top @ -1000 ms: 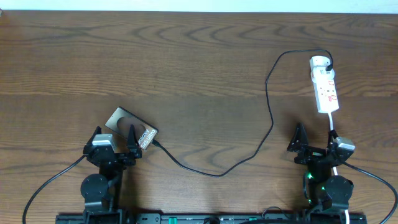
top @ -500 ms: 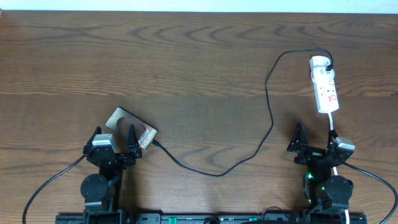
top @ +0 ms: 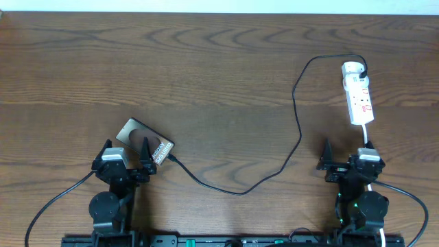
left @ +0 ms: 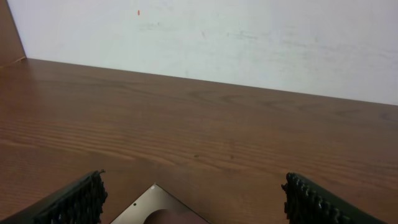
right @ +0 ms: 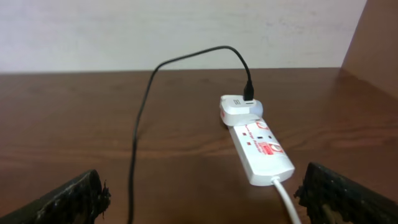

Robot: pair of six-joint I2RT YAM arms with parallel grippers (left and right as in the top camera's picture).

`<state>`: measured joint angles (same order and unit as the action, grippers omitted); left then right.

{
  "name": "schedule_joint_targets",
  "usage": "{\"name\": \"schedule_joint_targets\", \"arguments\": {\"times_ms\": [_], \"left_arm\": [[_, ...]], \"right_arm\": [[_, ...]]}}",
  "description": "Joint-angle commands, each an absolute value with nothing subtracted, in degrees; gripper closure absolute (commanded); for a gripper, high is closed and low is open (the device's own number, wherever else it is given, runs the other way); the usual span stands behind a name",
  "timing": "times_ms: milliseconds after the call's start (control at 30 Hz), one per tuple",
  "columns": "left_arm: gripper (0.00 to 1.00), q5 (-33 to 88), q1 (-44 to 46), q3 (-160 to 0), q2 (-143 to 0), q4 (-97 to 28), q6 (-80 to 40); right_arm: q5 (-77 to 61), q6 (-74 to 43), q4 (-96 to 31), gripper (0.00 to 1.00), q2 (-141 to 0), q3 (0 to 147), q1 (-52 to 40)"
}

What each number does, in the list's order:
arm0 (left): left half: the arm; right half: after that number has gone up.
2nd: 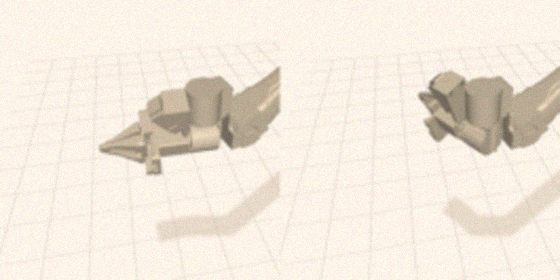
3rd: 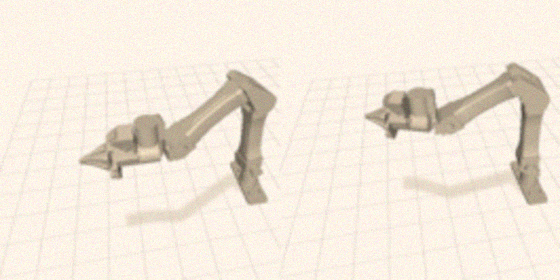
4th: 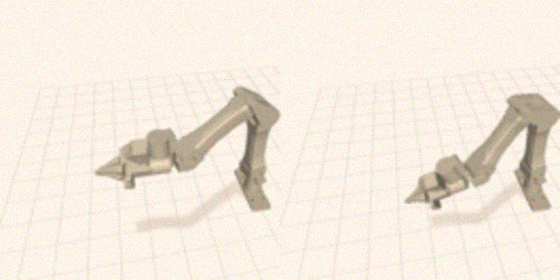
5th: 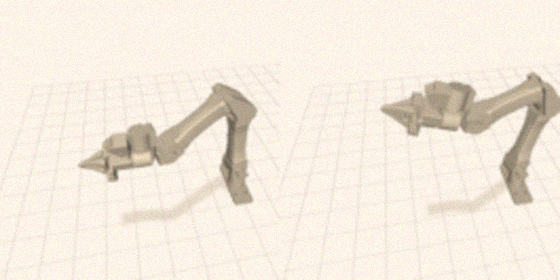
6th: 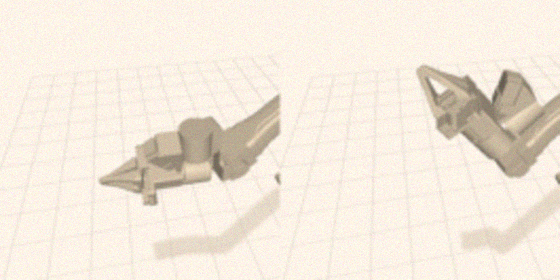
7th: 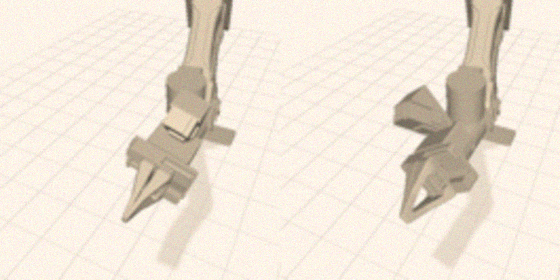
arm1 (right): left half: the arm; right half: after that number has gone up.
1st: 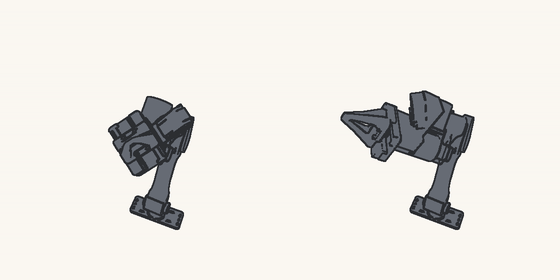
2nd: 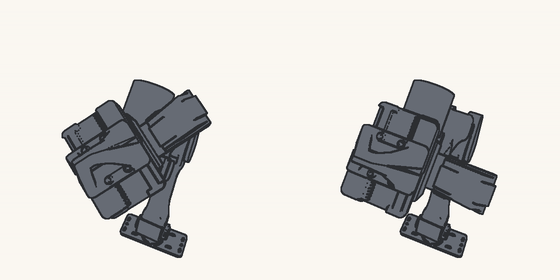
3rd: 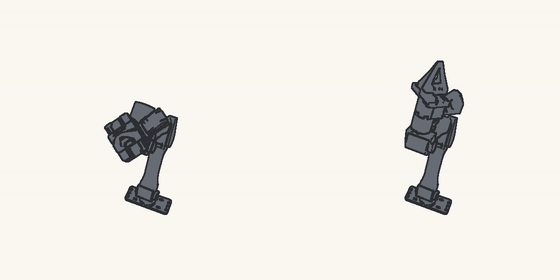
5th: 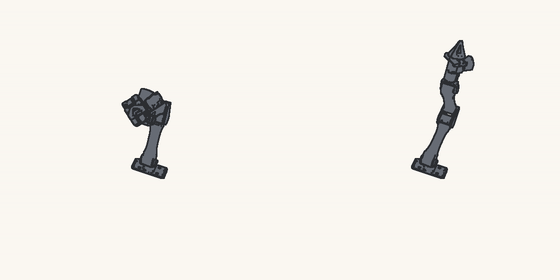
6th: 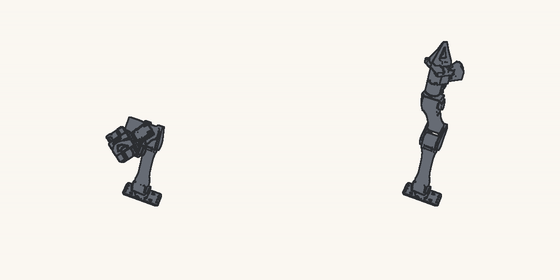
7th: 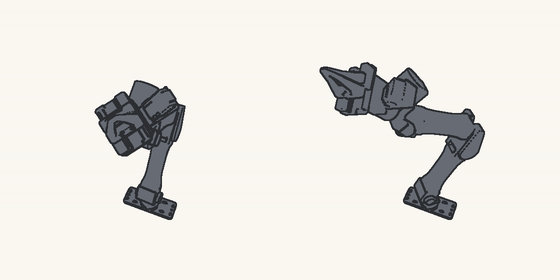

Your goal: Plug charger to phone and switch on socket

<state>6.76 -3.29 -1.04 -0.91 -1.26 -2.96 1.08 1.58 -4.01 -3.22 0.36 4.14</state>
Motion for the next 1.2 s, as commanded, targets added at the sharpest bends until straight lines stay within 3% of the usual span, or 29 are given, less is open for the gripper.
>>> {"name": "schedule_joint_targets", "arguments": {"times_ms": [0,1167], "left_arm": [[0.12,8.36,-3.57,-0.3,-0.64,-3.42,-3.05],[0.12,8.36,-3.57,-0.27,-0.64,-3.42,-3.05]], "right_arm": [[1.32,7.57,-4.25,0.01,-3.88,0.32,3.75],[1.32,7.57,-3.99,0.01,-0.14,0.32,3.73]]}}
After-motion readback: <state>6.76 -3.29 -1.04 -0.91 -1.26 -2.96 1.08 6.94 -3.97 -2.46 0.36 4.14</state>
